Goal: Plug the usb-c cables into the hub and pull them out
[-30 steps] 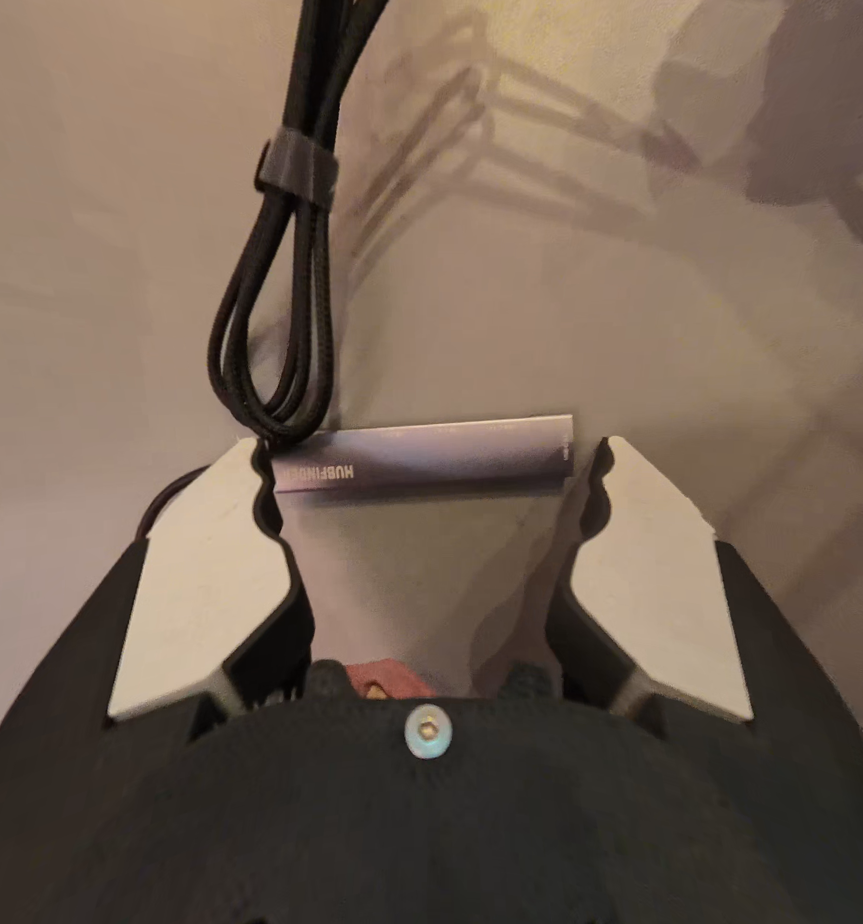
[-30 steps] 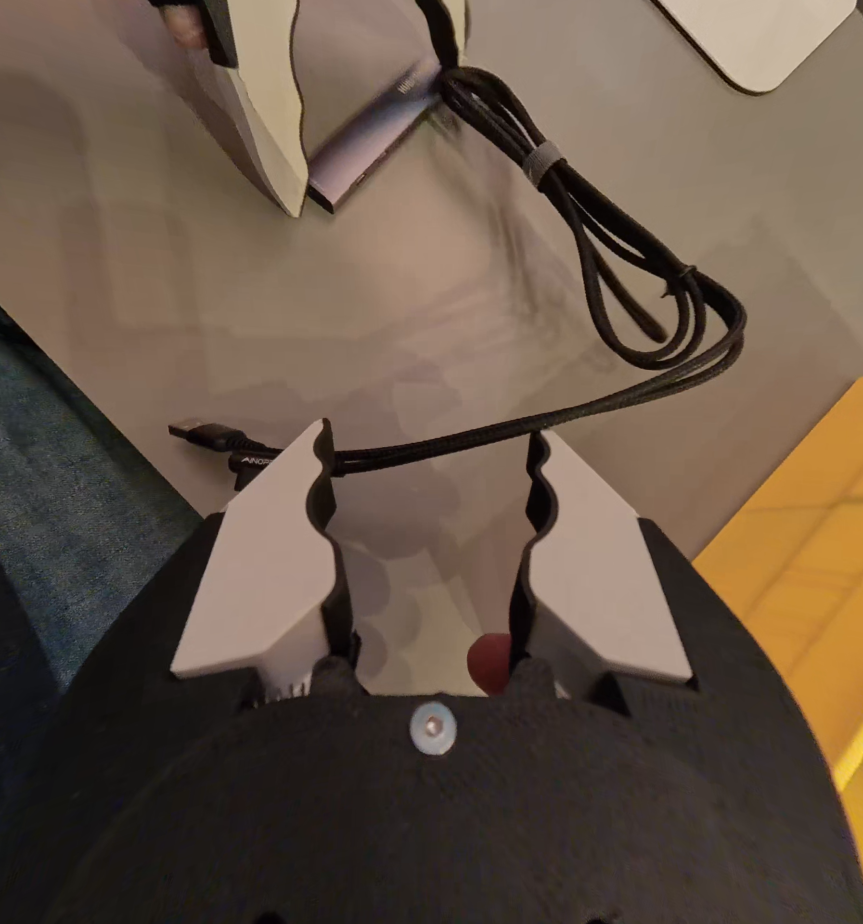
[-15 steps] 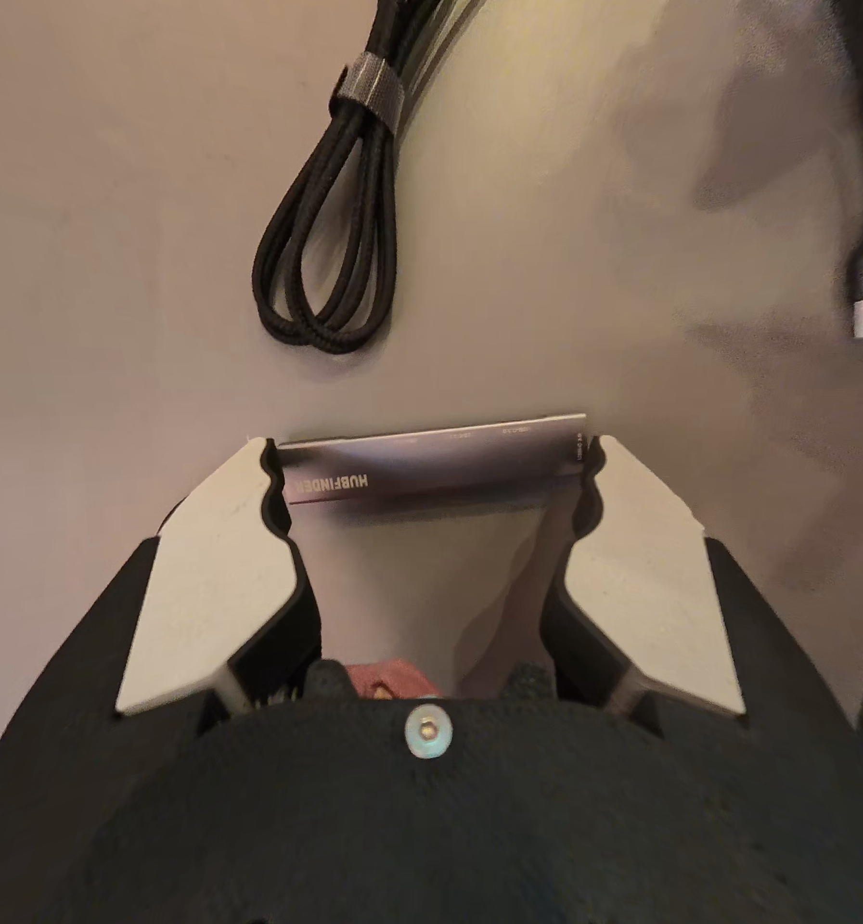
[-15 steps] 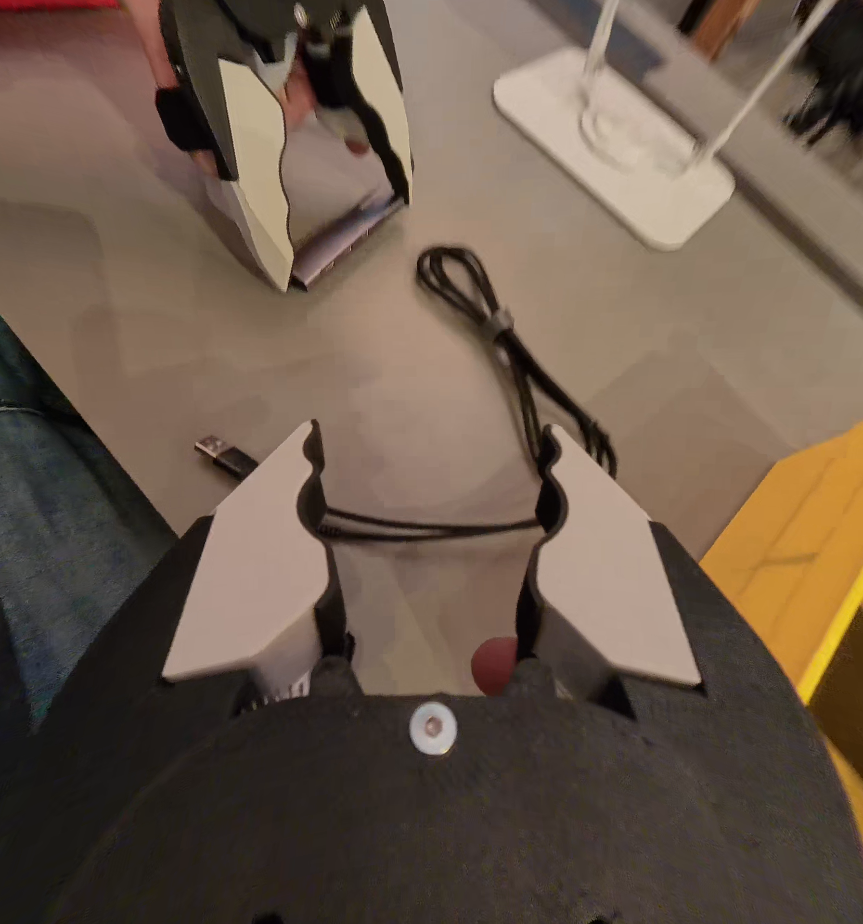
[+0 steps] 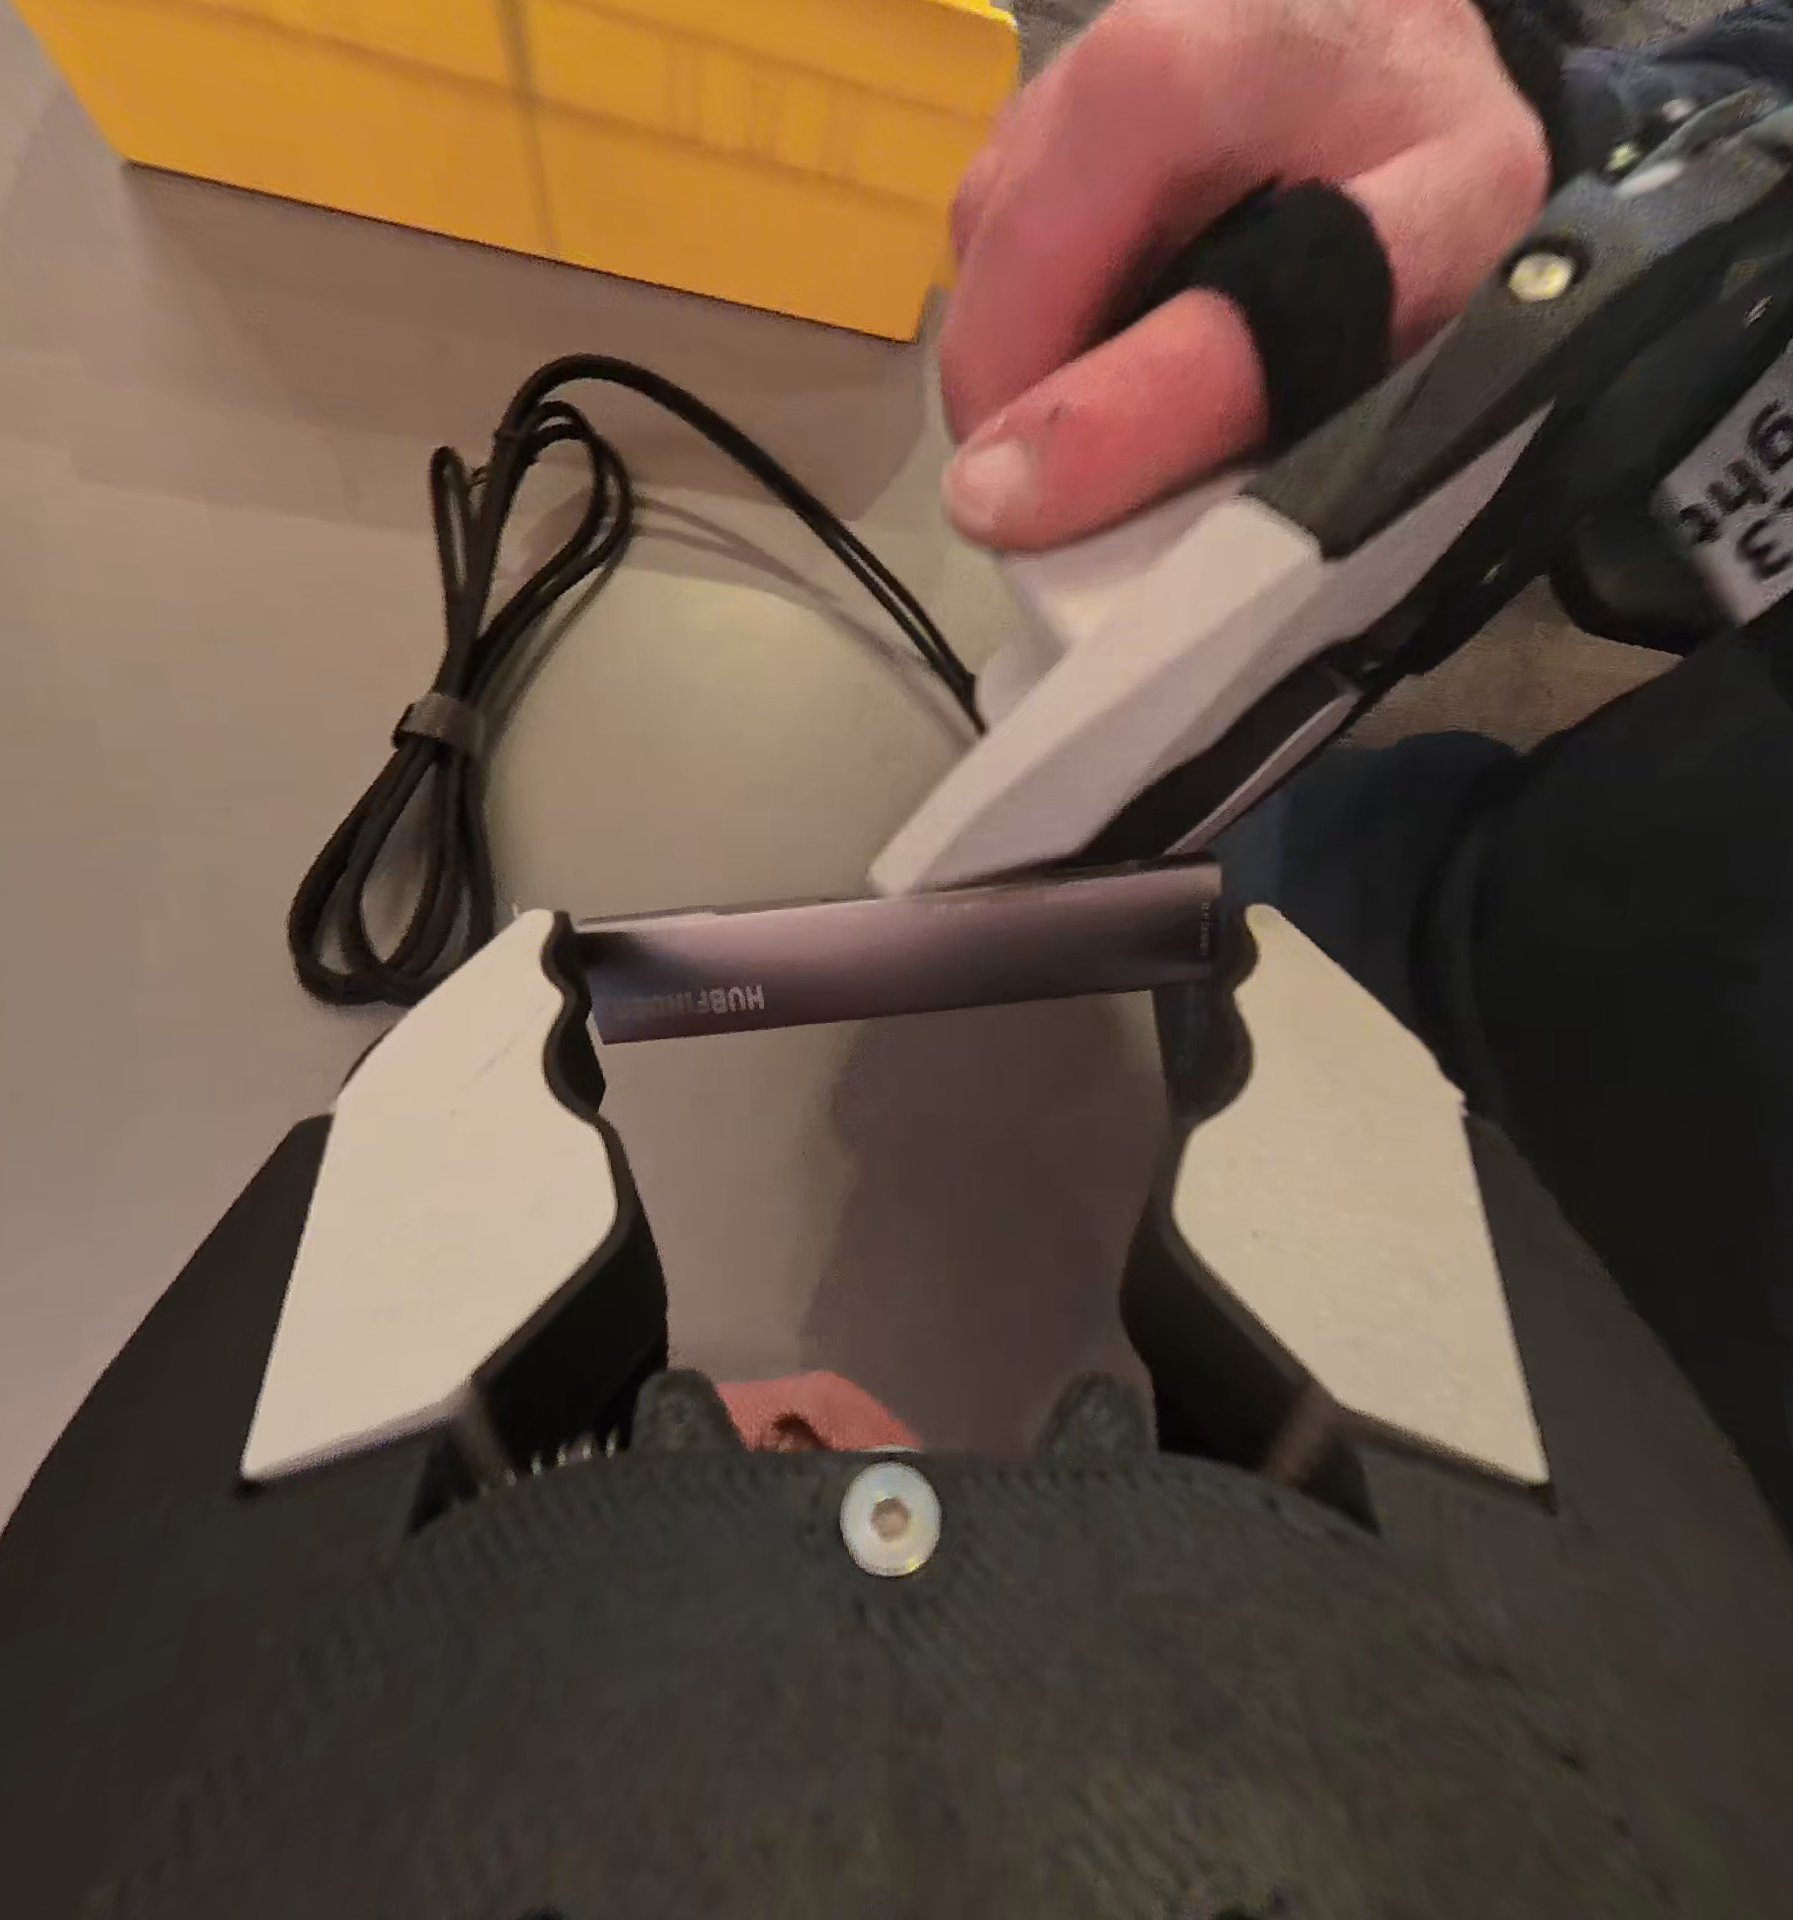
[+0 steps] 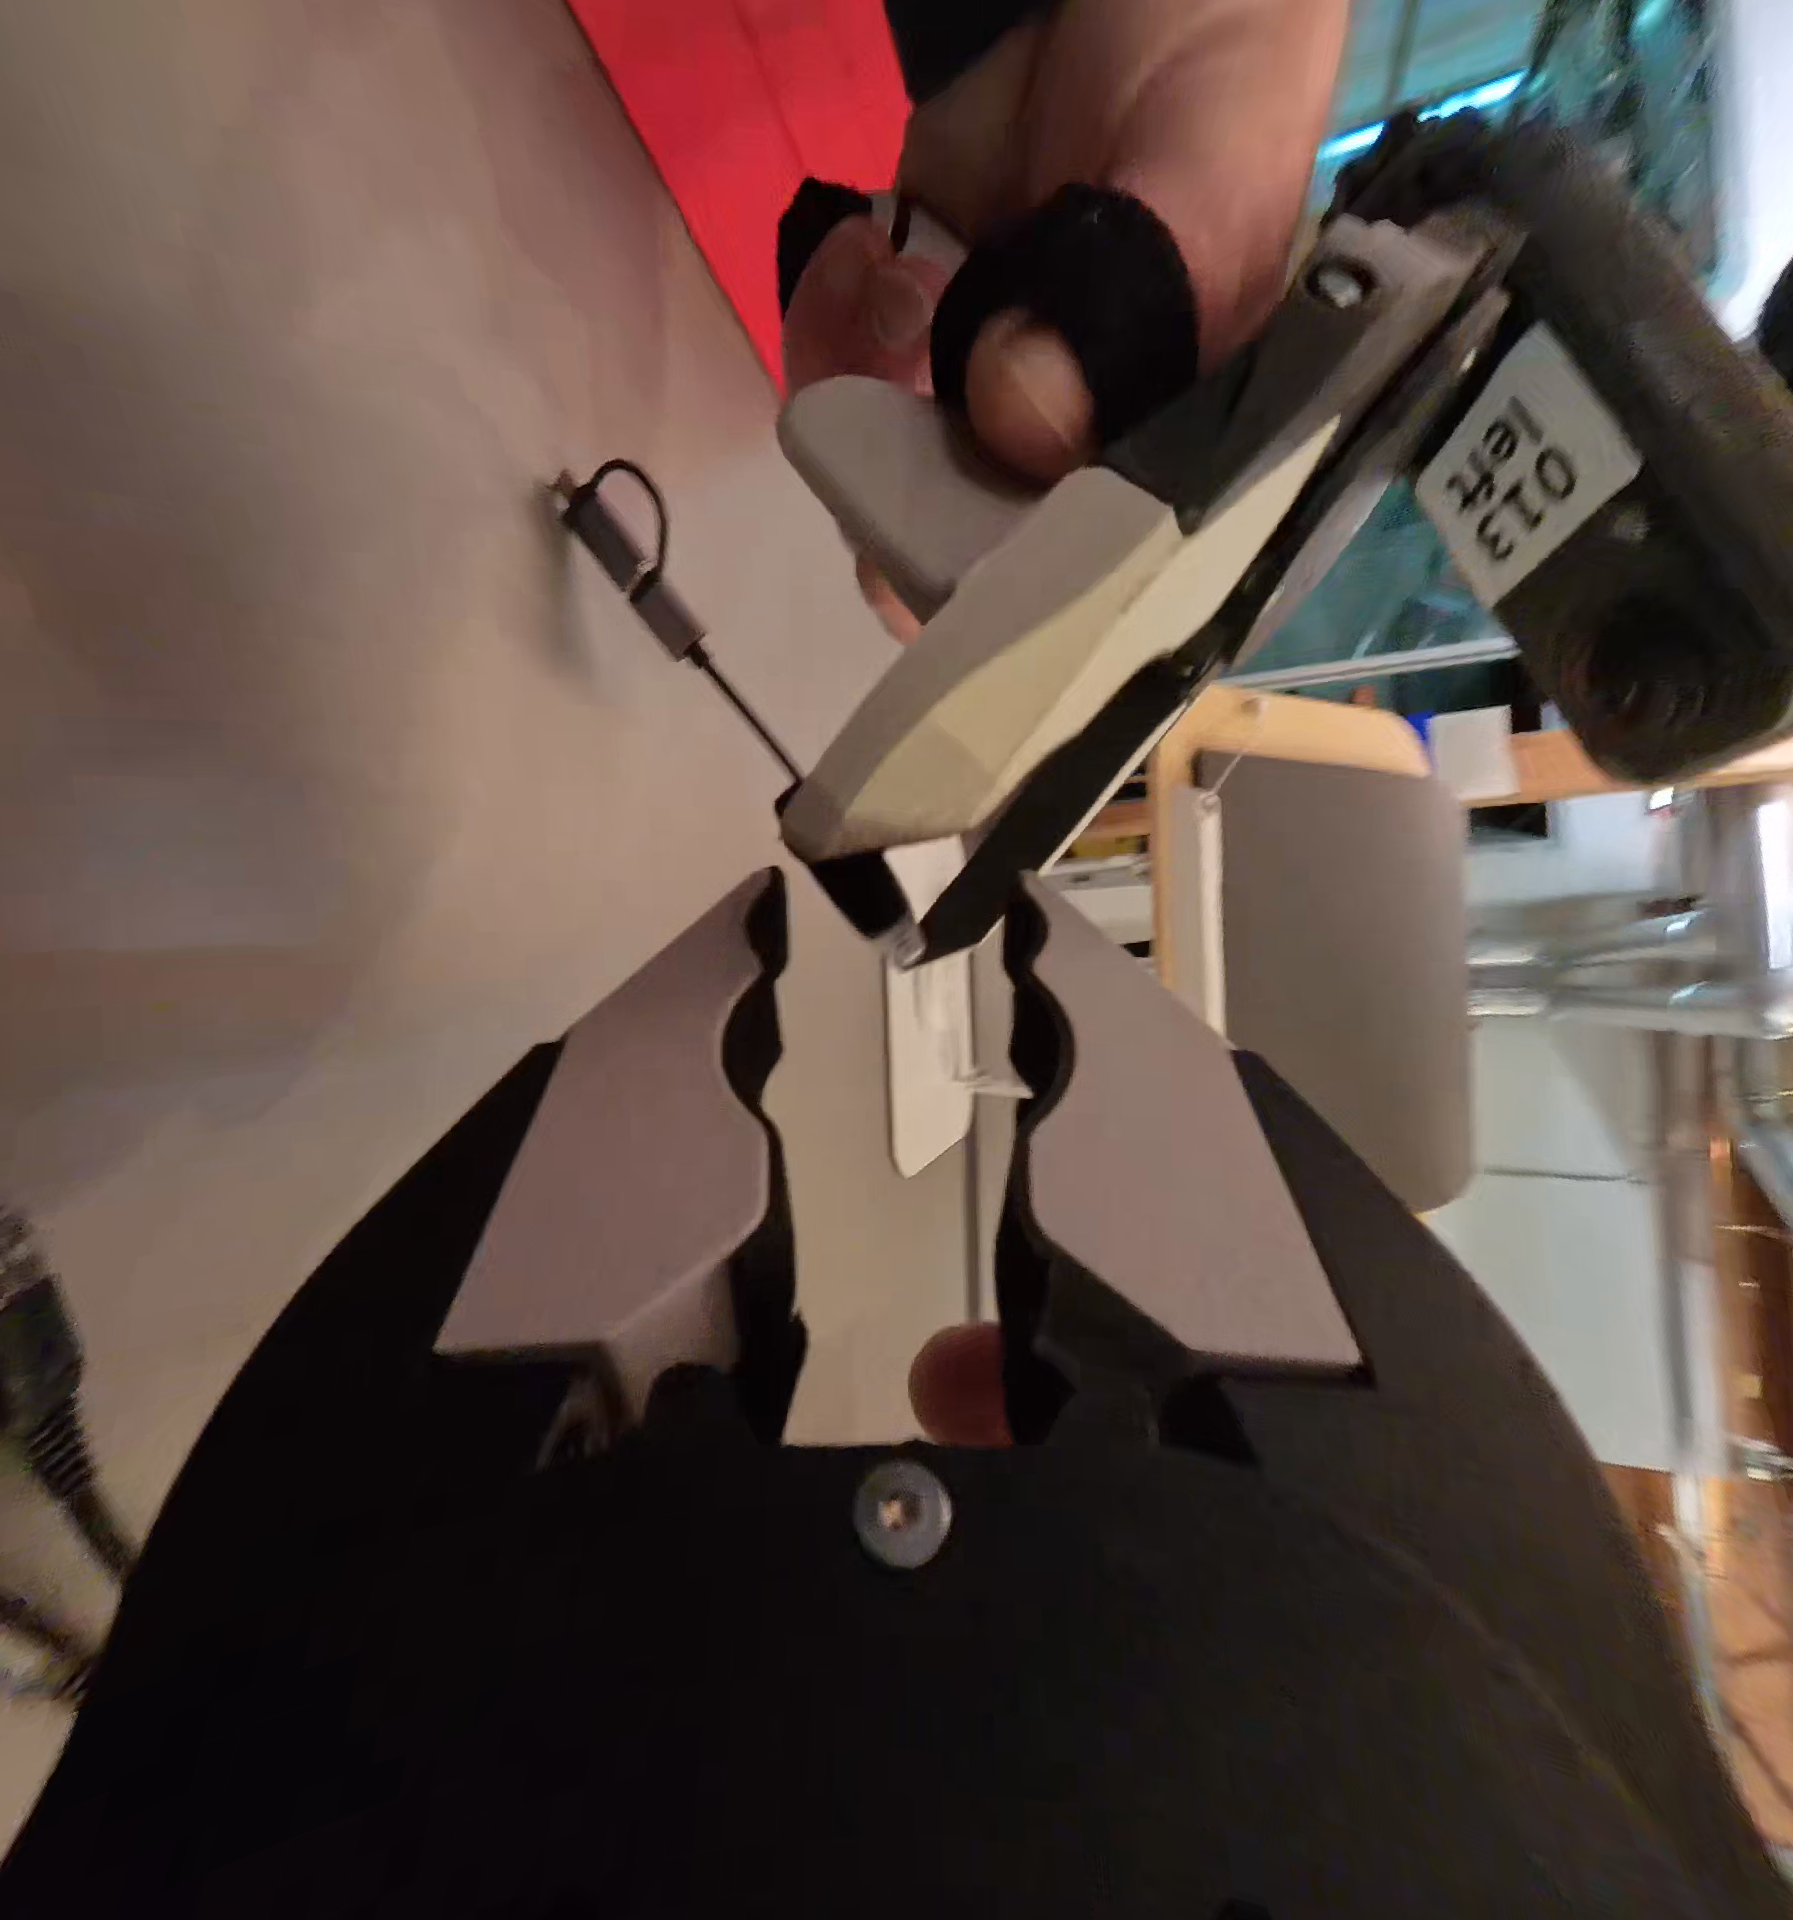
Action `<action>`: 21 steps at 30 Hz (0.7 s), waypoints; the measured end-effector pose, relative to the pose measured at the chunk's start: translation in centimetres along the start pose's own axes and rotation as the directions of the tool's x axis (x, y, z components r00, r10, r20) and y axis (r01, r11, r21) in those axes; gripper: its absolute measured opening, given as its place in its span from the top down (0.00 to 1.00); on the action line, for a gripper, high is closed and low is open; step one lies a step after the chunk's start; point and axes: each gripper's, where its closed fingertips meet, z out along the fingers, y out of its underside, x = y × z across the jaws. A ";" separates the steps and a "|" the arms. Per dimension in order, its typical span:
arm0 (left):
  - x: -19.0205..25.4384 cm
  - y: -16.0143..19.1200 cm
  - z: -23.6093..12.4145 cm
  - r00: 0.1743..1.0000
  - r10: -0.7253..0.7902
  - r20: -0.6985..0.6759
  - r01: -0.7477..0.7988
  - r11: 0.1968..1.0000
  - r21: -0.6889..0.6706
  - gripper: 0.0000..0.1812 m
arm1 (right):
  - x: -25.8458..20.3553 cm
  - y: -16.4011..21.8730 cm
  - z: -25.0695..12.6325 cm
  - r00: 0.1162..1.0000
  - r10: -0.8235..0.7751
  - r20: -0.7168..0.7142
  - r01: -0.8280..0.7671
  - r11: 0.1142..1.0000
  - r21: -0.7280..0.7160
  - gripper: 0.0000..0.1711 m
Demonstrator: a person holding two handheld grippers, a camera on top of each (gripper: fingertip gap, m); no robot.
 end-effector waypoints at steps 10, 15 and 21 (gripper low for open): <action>0.9 -2.1 -0.8 0.996 0.087 0.038 -0.090 0.992 0.084 0.43 | 0.4 0.1 -0.1 0.991 0.134 -0.019 -0.132 0.987 0.092 0.96; 0.1 -1.1 -1.4 0.906 0.341 0.249 -0.335 0.940 -0.068 0.50 | 1.5 0.3 -1.1 0.965 0.261 0.021 -0.261 0.953 0.156 0.96; -1.4 -1.6 -0.5 0.682 0.573 0.454 -0.514 0.817 -0.259 0.66 | 3.0 -0.7 -1.9 0.940 0.337 0.043 -0.339 0.919 0.203 0.96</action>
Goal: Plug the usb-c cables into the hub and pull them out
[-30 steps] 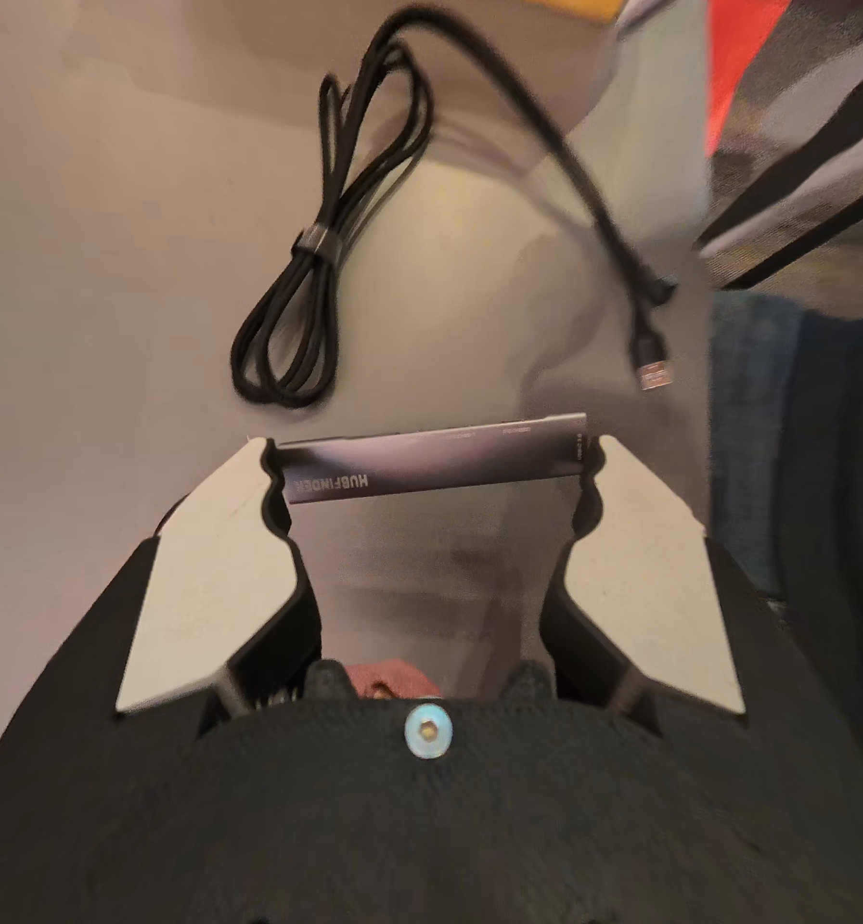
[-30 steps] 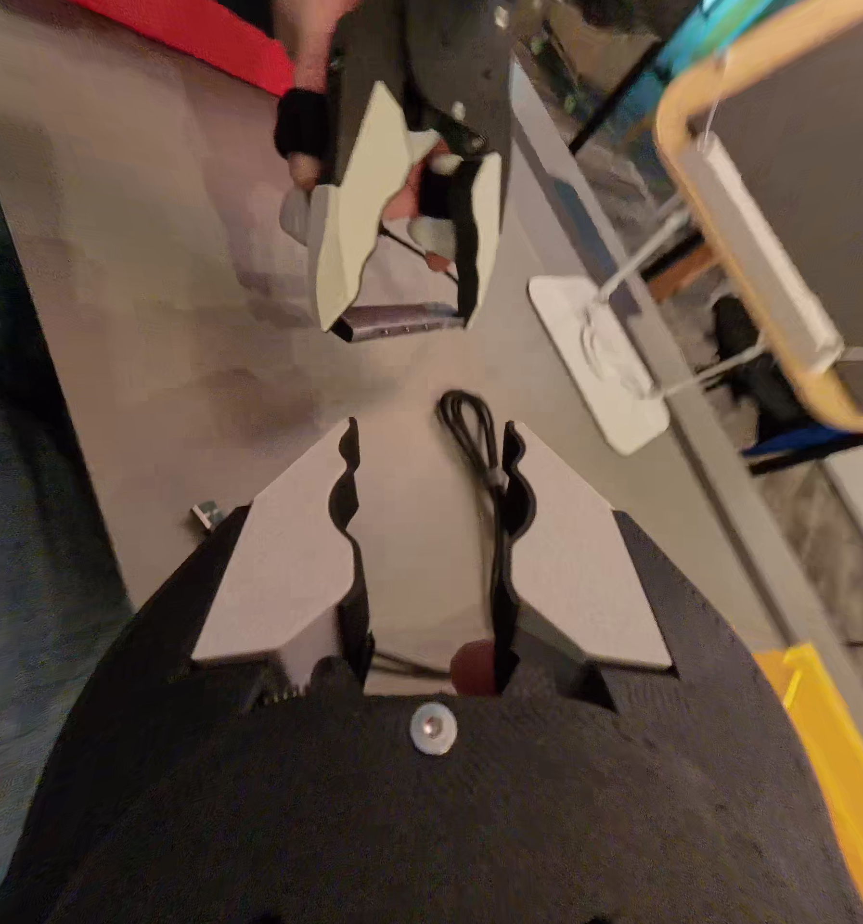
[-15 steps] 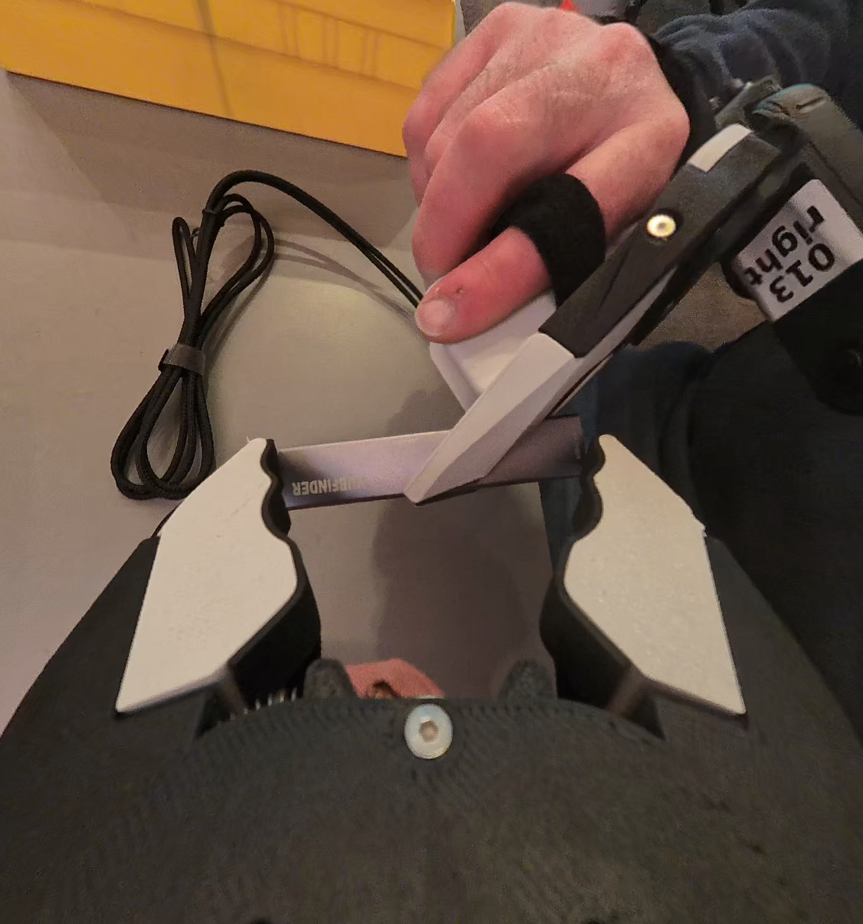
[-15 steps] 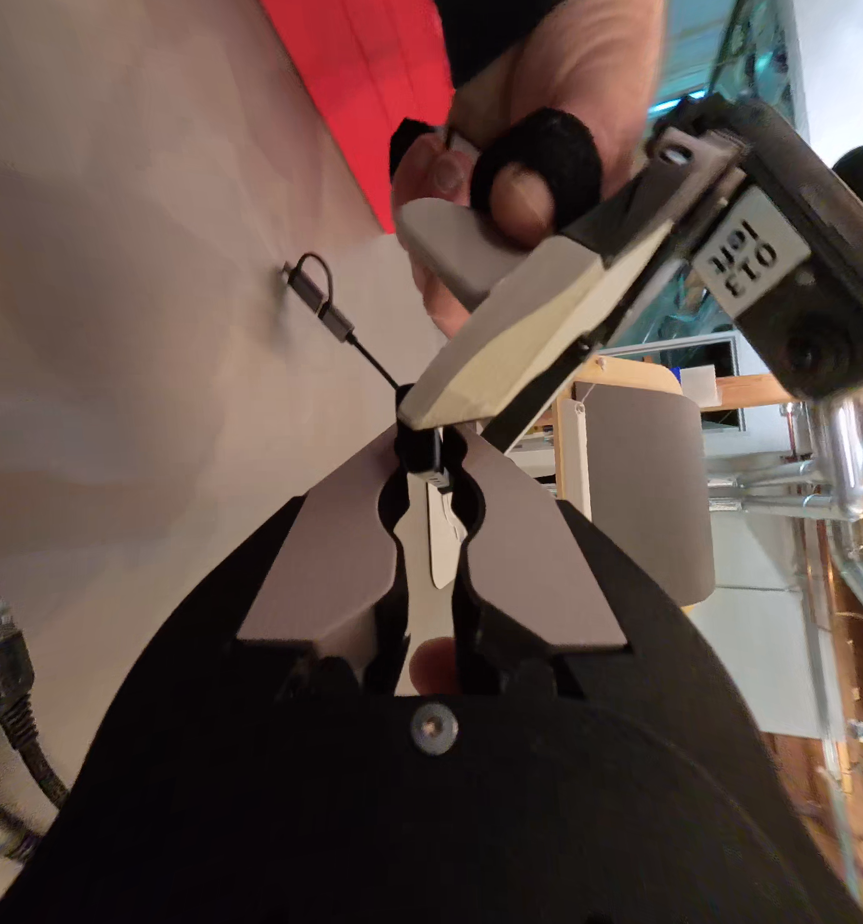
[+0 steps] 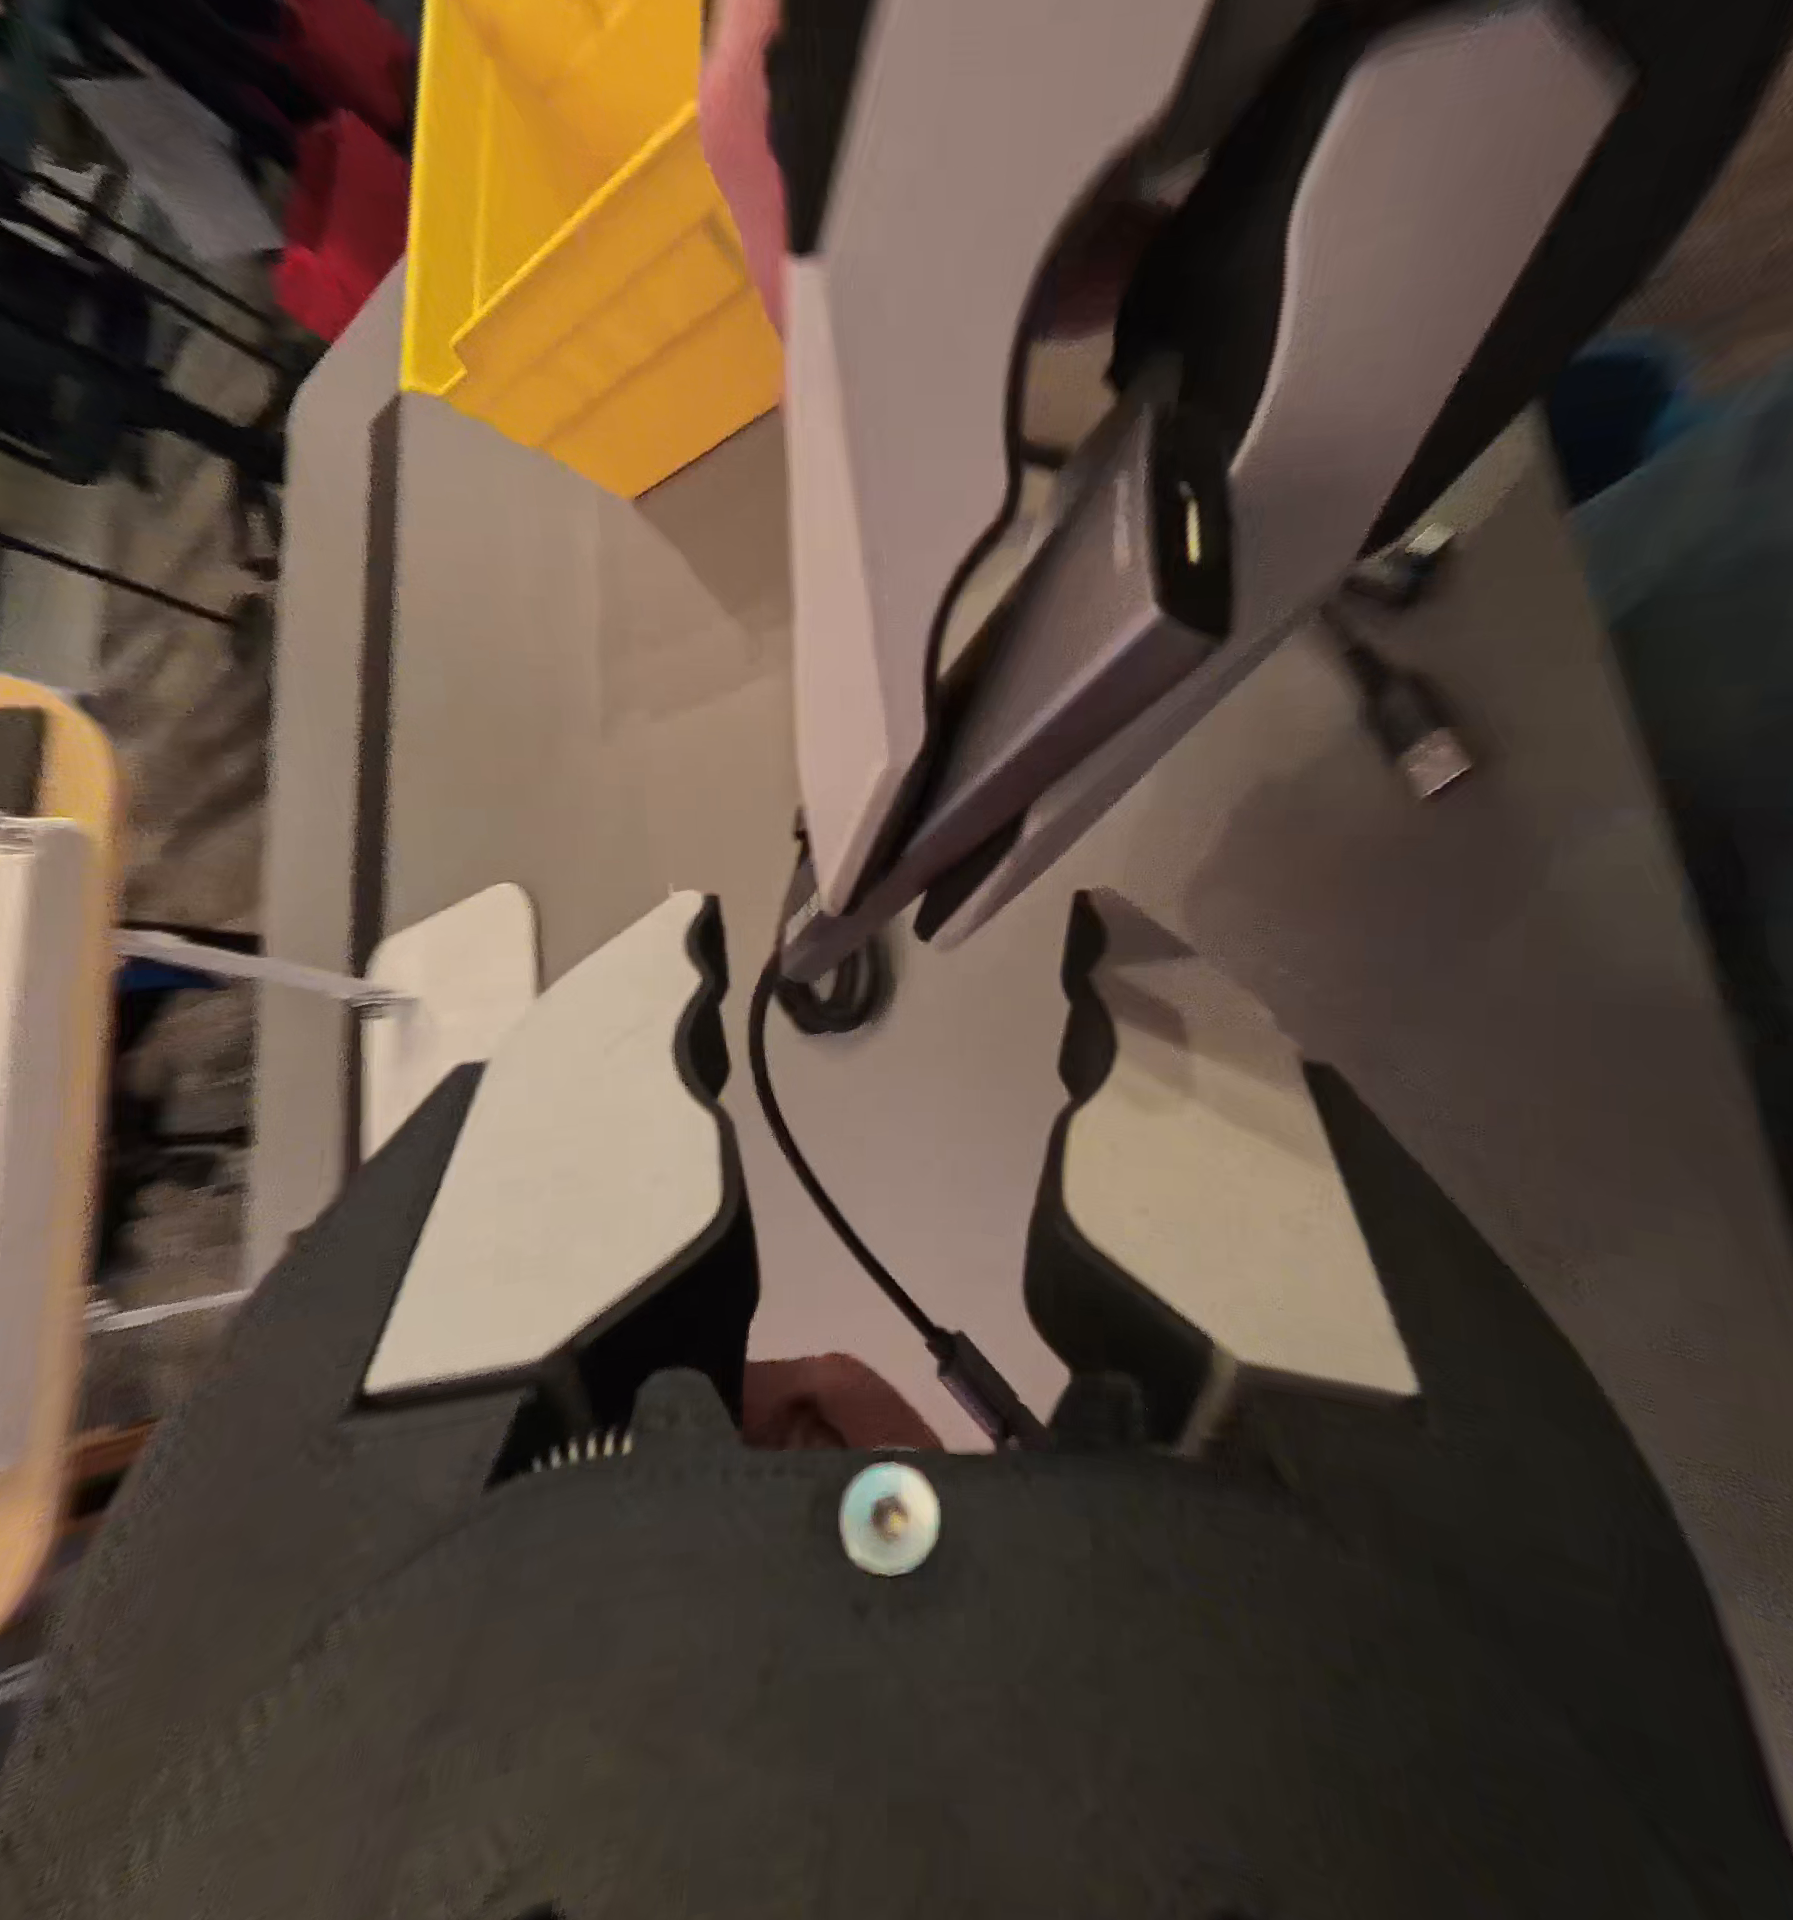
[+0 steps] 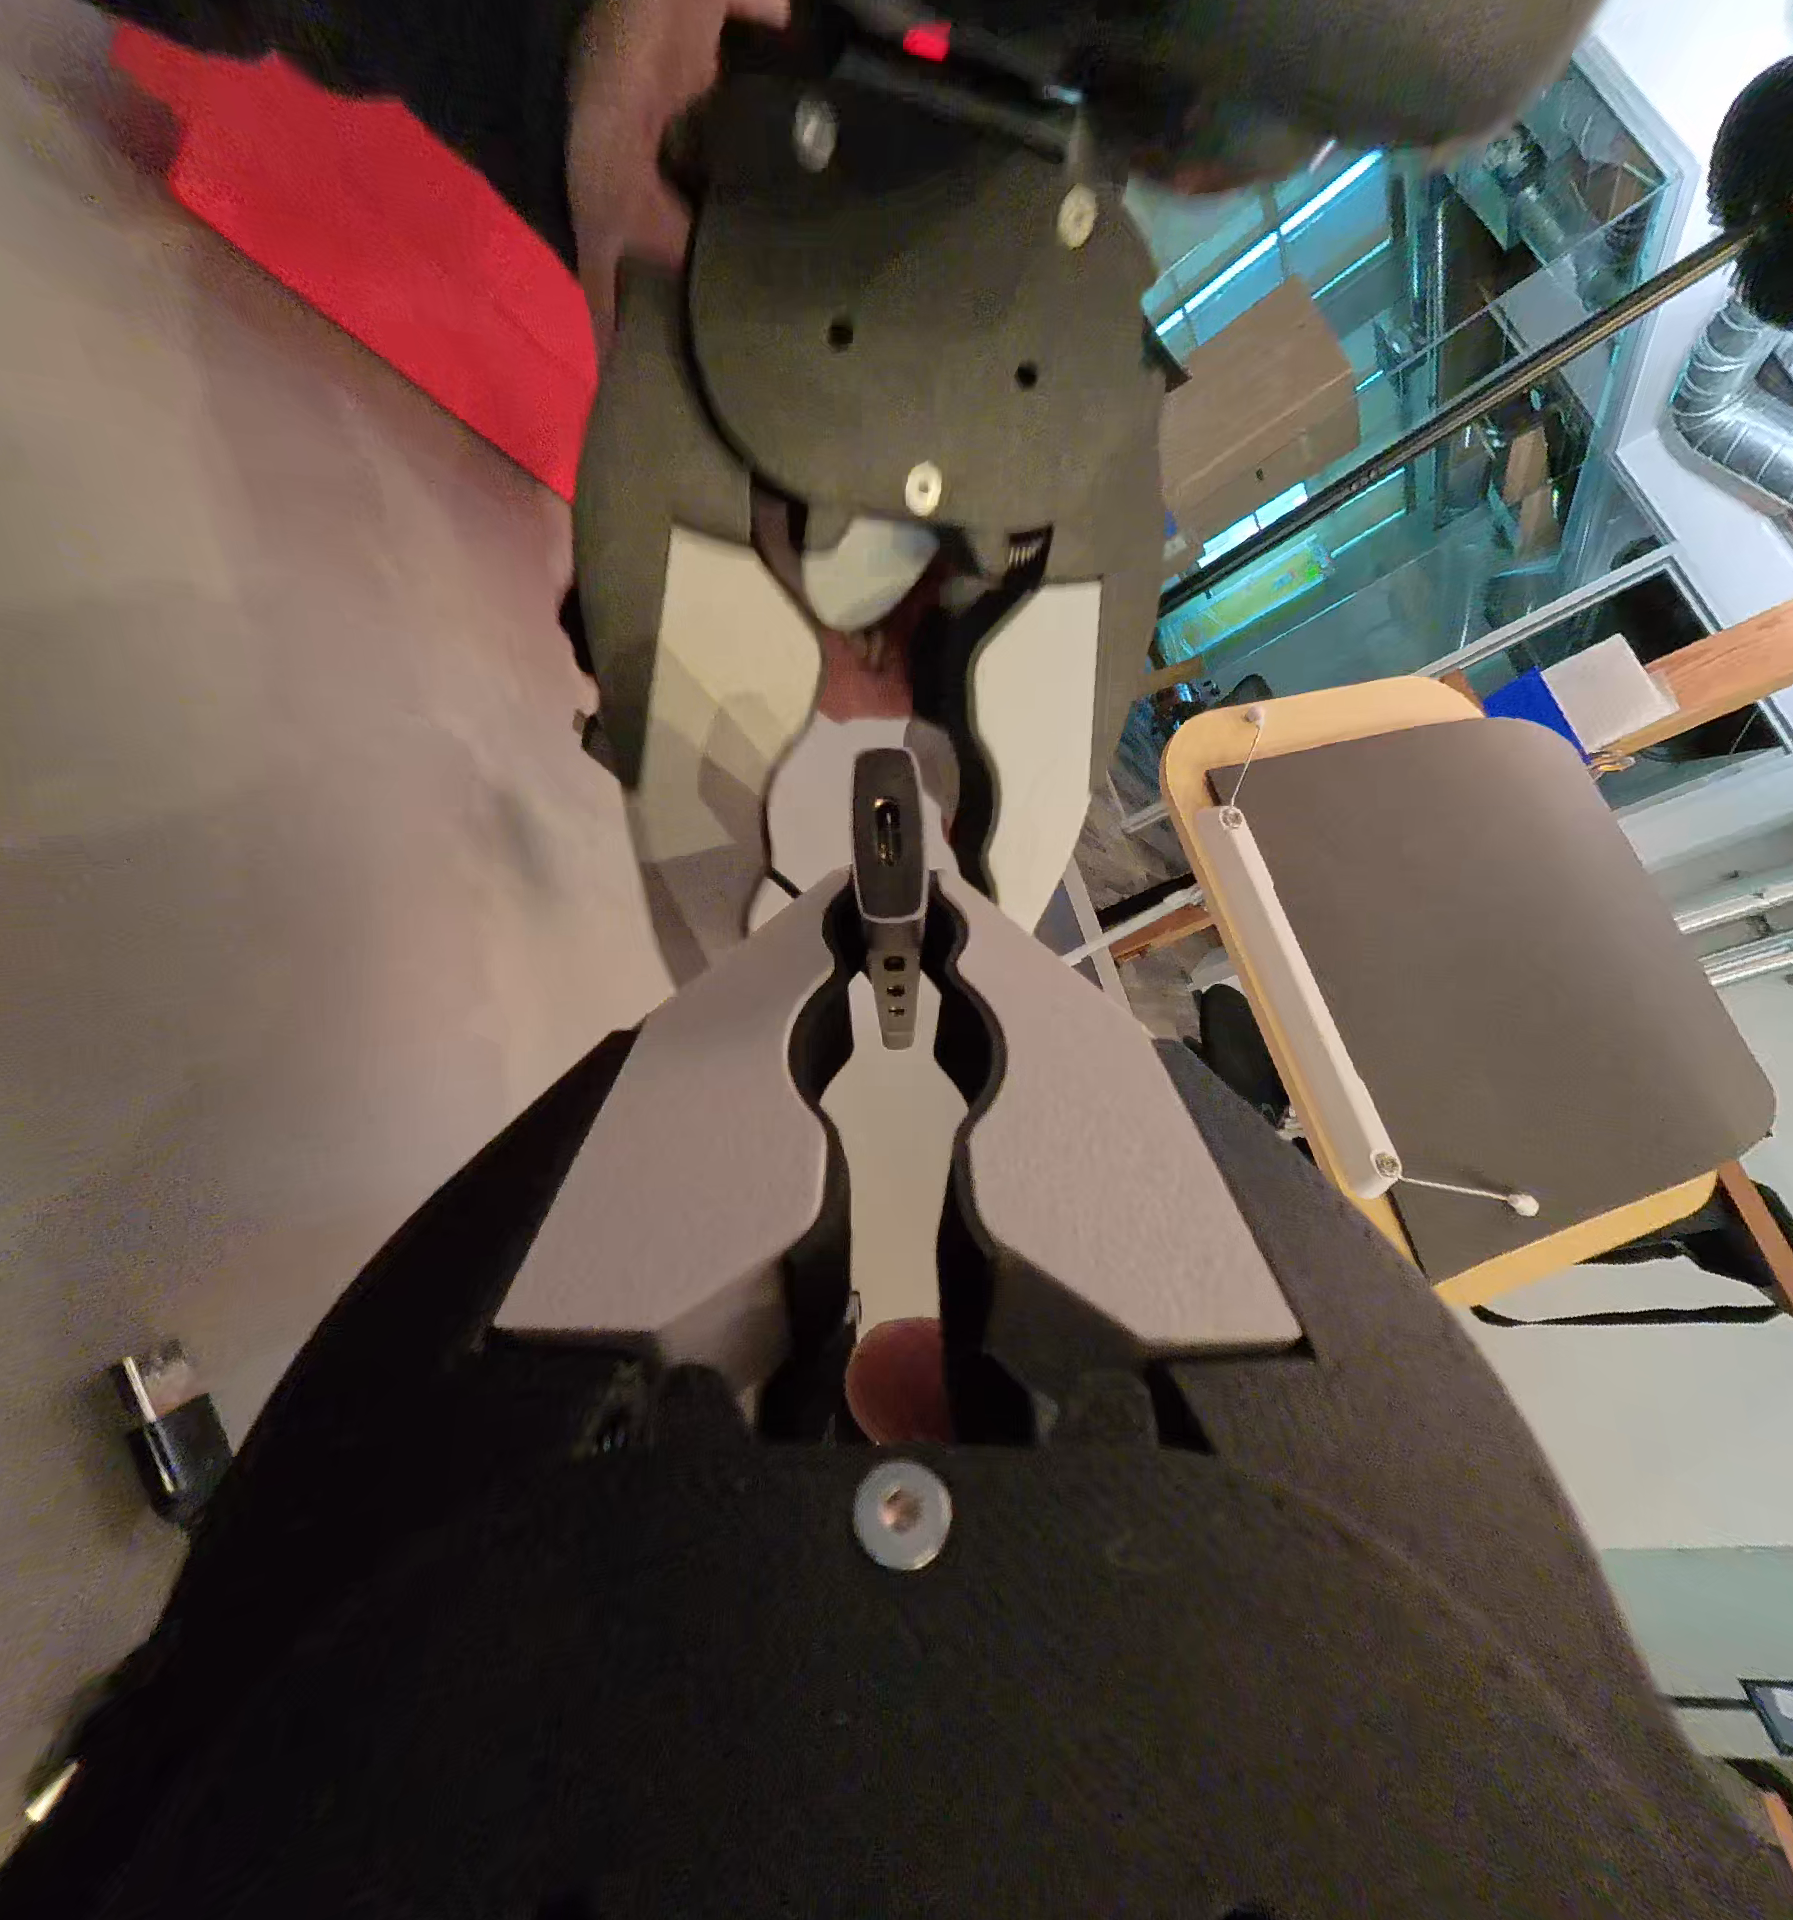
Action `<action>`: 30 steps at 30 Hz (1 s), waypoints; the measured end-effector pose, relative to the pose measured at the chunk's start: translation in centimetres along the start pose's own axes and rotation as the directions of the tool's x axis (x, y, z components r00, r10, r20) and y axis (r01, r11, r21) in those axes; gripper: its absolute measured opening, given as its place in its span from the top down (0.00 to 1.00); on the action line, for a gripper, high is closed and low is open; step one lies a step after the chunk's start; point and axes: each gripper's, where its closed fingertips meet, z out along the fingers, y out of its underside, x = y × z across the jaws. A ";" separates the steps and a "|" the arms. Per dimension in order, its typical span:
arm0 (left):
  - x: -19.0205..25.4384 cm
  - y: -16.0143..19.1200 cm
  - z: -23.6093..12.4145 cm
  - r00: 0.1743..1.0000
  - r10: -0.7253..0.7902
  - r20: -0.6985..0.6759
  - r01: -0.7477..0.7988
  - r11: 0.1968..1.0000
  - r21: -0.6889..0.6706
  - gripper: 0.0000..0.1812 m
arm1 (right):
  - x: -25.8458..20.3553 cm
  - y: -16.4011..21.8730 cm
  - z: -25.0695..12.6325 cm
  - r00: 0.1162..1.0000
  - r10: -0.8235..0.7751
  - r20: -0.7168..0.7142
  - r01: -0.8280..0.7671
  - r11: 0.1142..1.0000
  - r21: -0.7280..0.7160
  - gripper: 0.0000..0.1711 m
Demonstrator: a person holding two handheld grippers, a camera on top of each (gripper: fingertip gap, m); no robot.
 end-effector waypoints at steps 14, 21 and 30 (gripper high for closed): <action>-2.1 -0.3 -0.7 0.964 -0.028 0.263 0.001 0.995 0.101 0.95 | 2.3 -1.4 -2.1 0.995 0.090 -0.031 -0.091 0.995 -0.036 0.80; -2.7 0.1 -2.1 0.958 -0.037 0.286 -0.002 0.991 0.134 0.95 | -0.7 4.6 -5.6 0.976 0.163 0.146 -0.119 0.954 -0.275 0.87; -0.9 0.5 -2.1 0.968 0.023 0.248 -0.039 0.998 0.059 0.95 | -9.9 9.2 -8.8 0.831 0.176 0.528 0.066 0.911 -0.407 0.88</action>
